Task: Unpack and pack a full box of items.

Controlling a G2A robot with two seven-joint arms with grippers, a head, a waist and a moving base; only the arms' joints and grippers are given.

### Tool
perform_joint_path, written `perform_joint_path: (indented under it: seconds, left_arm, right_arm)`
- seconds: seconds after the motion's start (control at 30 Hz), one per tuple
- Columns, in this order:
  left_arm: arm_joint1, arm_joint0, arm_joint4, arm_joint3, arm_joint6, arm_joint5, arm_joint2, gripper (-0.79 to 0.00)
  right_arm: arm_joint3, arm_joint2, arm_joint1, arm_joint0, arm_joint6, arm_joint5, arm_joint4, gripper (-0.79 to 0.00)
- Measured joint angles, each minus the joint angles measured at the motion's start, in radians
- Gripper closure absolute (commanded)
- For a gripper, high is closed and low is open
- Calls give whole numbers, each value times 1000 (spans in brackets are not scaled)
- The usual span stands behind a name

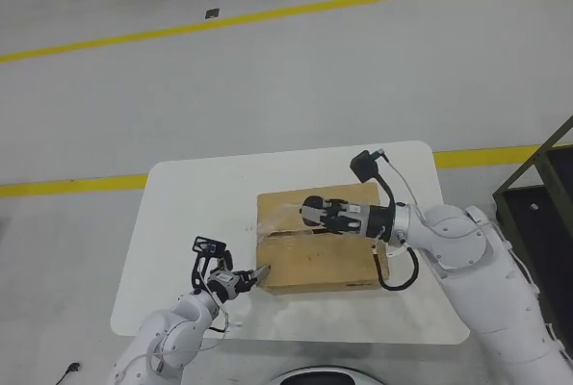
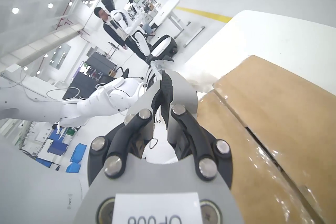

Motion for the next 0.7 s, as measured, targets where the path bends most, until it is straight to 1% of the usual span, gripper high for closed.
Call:
perform_joint_path:
  seconds: [0.17, 0.5, 0.7]
  left_arm:
    - [0, -1, -1, 0, 6, 4, -2, -785]
    - [3, 6, -2, -10, 0, -6, -9, -785]
    - [4, 10, 2, -12, -4, -7, -14, -785]
  right_arm:
    - [21, 18, 8, -23, 33, 33, -18, 0]
    - [1, 79, 34, -85, 105, 104, -102, 0]
    - [-4, 98, 43, -107, 145, 134, -109, 0]
